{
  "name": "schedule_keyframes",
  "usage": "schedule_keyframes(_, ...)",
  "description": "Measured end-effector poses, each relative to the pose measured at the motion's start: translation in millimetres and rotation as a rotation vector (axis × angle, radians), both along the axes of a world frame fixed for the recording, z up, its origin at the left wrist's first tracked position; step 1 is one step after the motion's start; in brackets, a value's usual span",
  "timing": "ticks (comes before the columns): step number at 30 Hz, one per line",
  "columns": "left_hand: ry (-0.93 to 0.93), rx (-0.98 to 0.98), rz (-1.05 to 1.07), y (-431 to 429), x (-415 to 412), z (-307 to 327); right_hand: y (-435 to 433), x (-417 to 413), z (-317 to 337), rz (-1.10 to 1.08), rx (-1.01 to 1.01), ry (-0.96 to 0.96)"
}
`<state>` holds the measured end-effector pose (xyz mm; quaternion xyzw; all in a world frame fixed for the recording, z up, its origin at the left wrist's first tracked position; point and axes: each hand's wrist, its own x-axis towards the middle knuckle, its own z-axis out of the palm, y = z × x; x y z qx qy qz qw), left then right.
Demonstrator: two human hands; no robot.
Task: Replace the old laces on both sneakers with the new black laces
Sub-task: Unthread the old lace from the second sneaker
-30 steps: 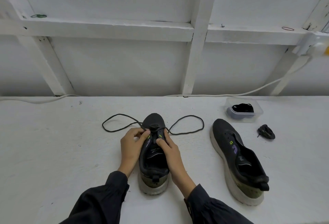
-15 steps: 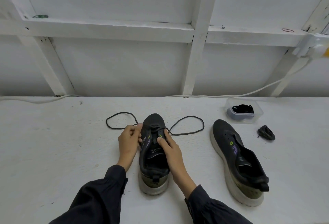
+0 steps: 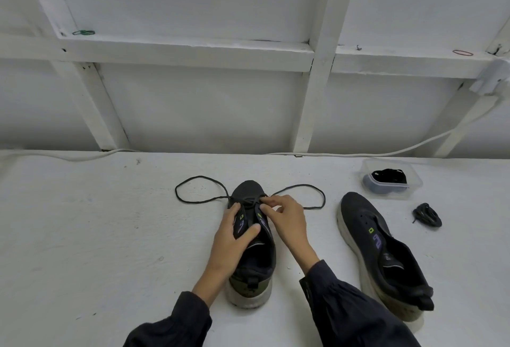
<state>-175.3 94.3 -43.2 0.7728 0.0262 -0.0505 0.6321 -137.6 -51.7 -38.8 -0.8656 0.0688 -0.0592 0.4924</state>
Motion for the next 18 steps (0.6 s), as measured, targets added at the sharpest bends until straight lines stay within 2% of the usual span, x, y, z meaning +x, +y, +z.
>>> schedule_keyframes(4,0.019,0.118,-0.050,2,3,0,-5,9,12,0.059,-0.247,-0.014)
schedule_keyframes(9,0.028,0.151,-0.088,3,4,0,-3,22,25,0.202,-0.585,-0.082)
schedule_keyframes(12,0.034,0.150,-0.088,3,5,0,-1,26,26,0.289,-0.667,-0.113)
schedule_keyframes(18,0.036,0.139,-0.085,4,5,0,0,33,25,0.331,-0.680,-0.128)
